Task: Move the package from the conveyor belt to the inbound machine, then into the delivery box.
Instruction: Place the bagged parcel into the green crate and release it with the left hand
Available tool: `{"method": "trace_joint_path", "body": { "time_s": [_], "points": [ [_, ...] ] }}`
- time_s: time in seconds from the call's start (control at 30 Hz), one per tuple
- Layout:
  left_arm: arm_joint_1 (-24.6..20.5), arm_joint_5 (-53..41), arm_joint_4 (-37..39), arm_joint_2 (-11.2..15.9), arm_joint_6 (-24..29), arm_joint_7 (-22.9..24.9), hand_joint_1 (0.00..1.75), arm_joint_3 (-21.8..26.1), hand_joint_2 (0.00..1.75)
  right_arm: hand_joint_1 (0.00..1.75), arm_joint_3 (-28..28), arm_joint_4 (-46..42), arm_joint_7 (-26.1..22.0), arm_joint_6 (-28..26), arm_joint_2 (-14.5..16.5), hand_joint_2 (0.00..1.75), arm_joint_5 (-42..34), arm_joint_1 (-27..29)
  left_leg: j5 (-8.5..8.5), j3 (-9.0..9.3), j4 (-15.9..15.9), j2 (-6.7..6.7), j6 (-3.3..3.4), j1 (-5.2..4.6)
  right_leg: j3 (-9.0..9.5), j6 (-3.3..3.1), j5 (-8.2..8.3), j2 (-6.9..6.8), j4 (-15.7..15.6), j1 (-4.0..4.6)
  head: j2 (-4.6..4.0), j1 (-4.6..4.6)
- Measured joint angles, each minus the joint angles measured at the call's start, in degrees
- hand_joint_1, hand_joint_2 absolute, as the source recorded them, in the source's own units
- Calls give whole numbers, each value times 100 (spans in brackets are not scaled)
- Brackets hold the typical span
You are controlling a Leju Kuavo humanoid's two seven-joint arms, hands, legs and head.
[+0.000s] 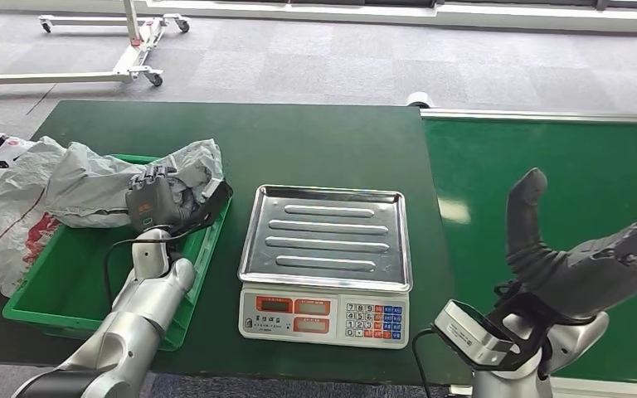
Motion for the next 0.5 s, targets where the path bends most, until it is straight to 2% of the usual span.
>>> {"method": "trace_joint_path", "body": {
  "time_s": [0.37,0.43,0.5],
  "points": [
    [-169,692,350,-4,145,-774,0,36,0,0,-94,1,1,0,-1,175,9,18,10,2,-1,-2,2,1,6,0,3,-6,0,2,0,1],
    [-156,1117,310,-32,149,-1250,0,89,0,0,-111,0,1,0,-1,175,14,22,10,2,-1,-2,2,1,6,1,3,-6,0,1,0,1],
    [-78,1953,129,-99,43,-2096,0,194,0,0,-131,1,1,0,-1,175,15,26,11,2,-1,-2,3,0,5,2,4,-7,0,0,0,0]
  ]
}}
